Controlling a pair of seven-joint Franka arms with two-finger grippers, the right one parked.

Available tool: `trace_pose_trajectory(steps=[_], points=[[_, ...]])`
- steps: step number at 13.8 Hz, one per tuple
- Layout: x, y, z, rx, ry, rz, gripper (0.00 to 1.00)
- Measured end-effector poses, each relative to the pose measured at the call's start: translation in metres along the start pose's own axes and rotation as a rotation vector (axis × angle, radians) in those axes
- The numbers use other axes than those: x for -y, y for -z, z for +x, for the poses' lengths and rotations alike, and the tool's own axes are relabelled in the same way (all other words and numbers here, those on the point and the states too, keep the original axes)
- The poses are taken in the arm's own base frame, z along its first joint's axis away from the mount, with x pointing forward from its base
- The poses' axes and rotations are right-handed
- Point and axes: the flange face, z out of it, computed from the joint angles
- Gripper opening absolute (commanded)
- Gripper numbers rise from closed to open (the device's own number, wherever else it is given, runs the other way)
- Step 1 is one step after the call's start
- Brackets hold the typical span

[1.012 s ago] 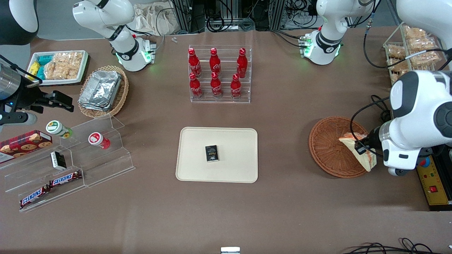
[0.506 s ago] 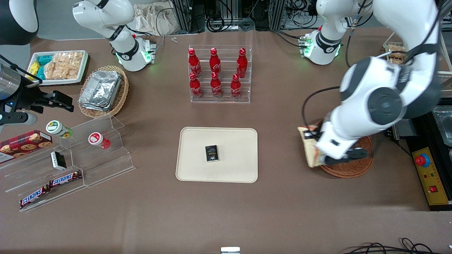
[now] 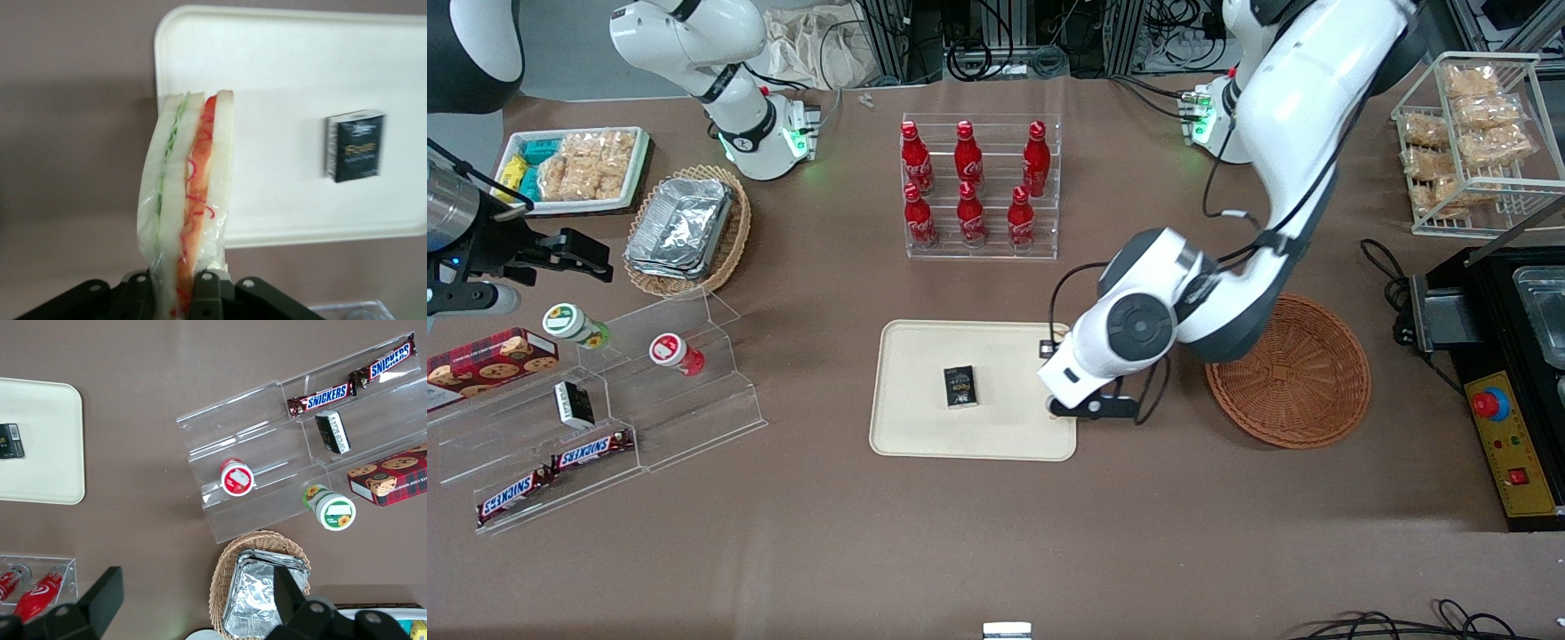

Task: Place sandwich from basket to tray
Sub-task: 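Carry the sandwich over the white tray and lower it beside the black packet, then open the left gripper, release the sandwich, and withdraw toward the basket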

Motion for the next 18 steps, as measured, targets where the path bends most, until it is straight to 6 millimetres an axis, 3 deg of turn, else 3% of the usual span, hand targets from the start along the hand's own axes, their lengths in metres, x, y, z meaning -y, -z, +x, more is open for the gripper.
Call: trace_pose_trajectory(steps=[2, 4, 8, 9, 10, 11, 15, 18], points=[[0.002, -0.031, 0.012, -0.020, 0.006, 0.018, 0.00], [0.003, -0.047, 0.020, -0.044, 0.017, 0.017, 0.02], [-0.004, -0.060, 0.019, -0.048, 0.011, 0.029, 0.28], [-0.005, -0.059, 0.019, -0.049, 0.012, 0.029, 0.65], [-0.005, -0.059, 0.019, -0.050, 0.013, 0.028, 0.89], [-0.005, -0.060, 0.019, -0.050, 0.013, 0.028, 0.99], [-0.006, -0.054, 0.022, -0.064, 0.018, 0.018, 0.99], [0.003, -0.022, 0.031, -0.104, 0.044, 0.003, 0.99]])
